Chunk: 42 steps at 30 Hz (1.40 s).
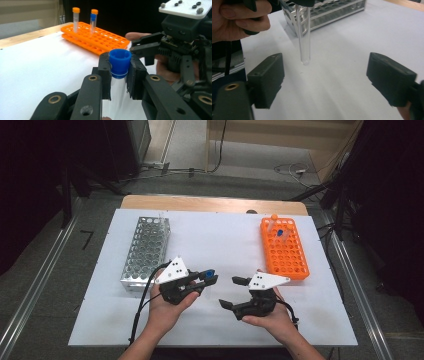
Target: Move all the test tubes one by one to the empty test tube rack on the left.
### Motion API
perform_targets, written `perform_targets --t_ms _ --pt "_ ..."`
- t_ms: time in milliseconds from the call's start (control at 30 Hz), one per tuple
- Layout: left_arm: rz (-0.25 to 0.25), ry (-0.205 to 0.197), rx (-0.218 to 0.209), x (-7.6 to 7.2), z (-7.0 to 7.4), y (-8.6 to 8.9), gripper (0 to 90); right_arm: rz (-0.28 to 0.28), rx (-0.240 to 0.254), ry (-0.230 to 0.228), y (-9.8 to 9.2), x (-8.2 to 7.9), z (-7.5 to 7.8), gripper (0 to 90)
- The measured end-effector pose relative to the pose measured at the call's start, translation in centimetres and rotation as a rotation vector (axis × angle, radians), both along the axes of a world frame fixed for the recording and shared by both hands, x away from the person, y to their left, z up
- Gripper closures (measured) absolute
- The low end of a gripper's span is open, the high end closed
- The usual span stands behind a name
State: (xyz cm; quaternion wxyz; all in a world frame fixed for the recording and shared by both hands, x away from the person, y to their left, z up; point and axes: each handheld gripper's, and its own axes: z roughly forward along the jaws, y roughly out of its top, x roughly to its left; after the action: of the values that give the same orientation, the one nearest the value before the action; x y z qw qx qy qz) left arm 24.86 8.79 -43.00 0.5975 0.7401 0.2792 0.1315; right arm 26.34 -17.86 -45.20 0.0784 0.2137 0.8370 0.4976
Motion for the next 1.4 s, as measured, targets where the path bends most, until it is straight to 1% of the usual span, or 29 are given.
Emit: perform_targets --t_ms 67,167,200,267,400,467,500,567,600,667,833,900,1033,1067,1133,1200,1400 --pt "0.01 0.0 0.002 0.2 0.0 0.4 76.5 -0.009 0.003 -0.009 -0.7 0.0 0.2 7.8" --pt "0.031 0.006 -0.005 0.5 0.1 0.9 76.5 -0.037 0.017 -0.041 -1.7 -0.1 0.3 3.9" --pt "0.038 0.006 -0.005 0.6 0.1 1.2 76.5 -0.05 0.022 -0.037 -2.0 -0.1 0.3 3.1" --pt "0.054 0.008 -0.005 0.7 0.1 1.6 76.5 -0.075 0.023 -0.032 -2.7 0.0 0.2 3.1" --pt "0.082 0.007 -0.012 1.0 0.4 2.5 76.5 -0.118 0.019 -0.039 -4.4 0.2 0.1 3.0" --pt "0.098 0.005 -0.021 1.1 0.6 3.0 76.5 -0.143 0.006 -0.061 -5.1 0.1 0.1 3.0" --pt "0.107 0.004 -0.02 1.2 0.7 3.2 76.5 -0.158 0.003 -0.063 -5.6 0.1 0.0 3.0" --pt "0.122 0.0 -0.017 1.4 0.9 3.7 76.5 -0.17 0.007 -0.056 -6.5 0.0 -0.2 3.0" --pt "0.13 -0.001 -0.013 1.5 1.0 3.9 76.5 -0.179 0.004 -0.061 -7.0 0.0 -0.3 3.0" --pt "0.147 -0.004 -0.011 1.7 1.3 4.4 76.5 -0.199 0.0 -0.053 -8.0 0.1 -0.4 3.0" --pt "0.192 -0.017 -0.022 2.4 1.9 5.6 76.5 -0.245 0.01 -0.043 -10.5 0.2 -0.6 3.0" --pt "0.212 -0.021 -0.018 2.7 2.1 6.0 76.6 -0.261 0.016 -0.04 -11.5 0.4 -0.7 3.0" --pt "0.244 -0.028 -0.017 3.6 2.6 6.9 76.5 -0.309 0.002 -0.041 -13.2 0.7 -1.1 3.1" --pt "0.253 -0.031 -0.025 3.8 2.7 7.1 76.5 -0.314 0.004 -0.043 -13.5 0.9 -1.2 3.0" --pt "0.275 -0.034 -0.024 4.3 3.0 7.7 76.5 -0.329 0.006 -0.034 -14.0 1.1 -1.3 3.1" --pt "0.294 -0.037 -0.03 4.8 3.2 8.3 76.5 -0.342 0.008 -0.036 -14.3 1.3 -1.4 3.0" --pt "0.351 -0.035 -0.047 6.6 3.4 9.8 76.5 -0.333 0.026 -0.036 -14.6 1.5 -1.5 3.1"
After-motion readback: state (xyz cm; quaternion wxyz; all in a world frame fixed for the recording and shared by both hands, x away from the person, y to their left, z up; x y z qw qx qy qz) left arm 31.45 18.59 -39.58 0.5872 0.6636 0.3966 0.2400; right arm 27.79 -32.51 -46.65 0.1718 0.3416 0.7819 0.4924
